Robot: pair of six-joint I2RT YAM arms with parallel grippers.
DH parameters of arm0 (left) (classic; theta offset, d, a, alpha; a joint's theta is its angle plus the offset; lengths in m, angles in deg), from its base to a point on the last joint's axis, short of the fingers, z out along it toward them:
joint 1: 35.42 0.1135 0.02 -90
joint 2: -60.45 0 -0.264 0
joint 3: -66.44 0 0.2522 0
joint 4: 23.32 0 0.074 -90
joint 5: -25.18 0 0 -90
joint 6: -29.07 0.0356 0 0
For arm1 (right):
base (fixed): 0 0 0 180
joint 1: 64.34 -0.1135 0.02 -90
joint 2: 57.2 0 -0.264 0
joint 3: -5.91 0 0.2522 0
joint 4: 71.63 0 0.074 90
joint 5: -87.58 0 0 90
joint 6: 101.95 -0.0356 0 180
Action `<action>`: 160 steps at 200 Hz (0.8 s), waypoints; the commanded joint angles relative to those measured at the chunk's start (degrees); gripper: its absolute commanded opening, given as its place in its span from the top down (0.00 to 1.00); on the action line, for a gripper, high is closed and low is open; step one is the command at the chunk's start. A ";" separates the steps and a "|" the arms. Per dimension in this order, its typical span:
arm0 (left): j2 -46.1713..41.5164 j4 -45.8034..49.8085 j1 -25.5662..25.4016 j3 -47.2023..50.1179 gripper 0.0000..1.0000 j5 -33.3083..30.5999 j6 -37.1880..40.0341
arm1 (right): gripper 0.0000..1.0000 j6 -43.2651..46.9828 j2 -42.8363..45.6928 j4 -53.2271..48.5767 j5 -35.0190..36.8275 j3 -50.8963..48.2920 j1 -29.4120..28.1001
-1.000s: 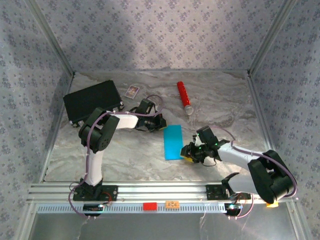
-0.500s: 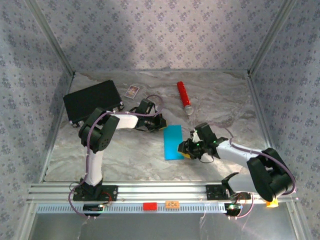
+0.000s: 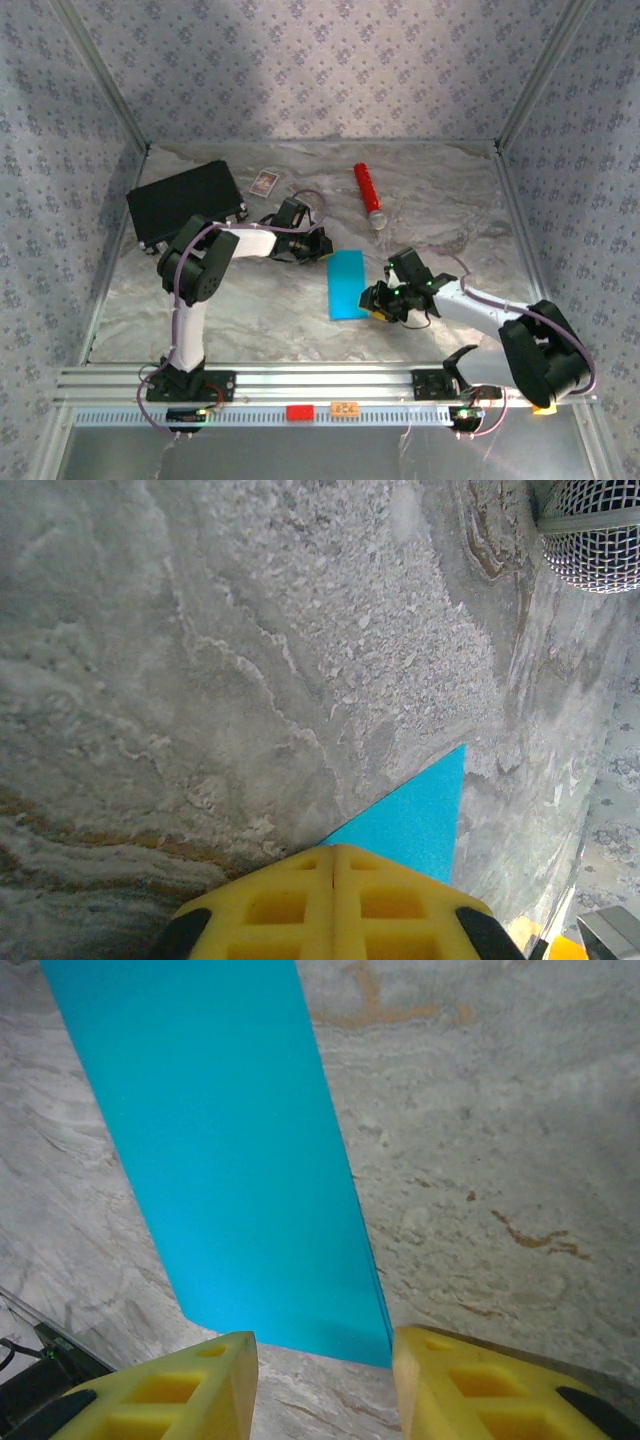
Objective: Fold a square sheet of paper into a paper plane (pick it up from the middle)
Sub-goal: Fold the triangle a second time at the center of the table.
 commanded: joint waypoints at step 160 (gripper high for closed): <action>2.43 3.10 -0.96 1.47 1.00 -0.90 -0.12 | 0.55 0.35 0.69 -2.43 2.05 0.86 -1.64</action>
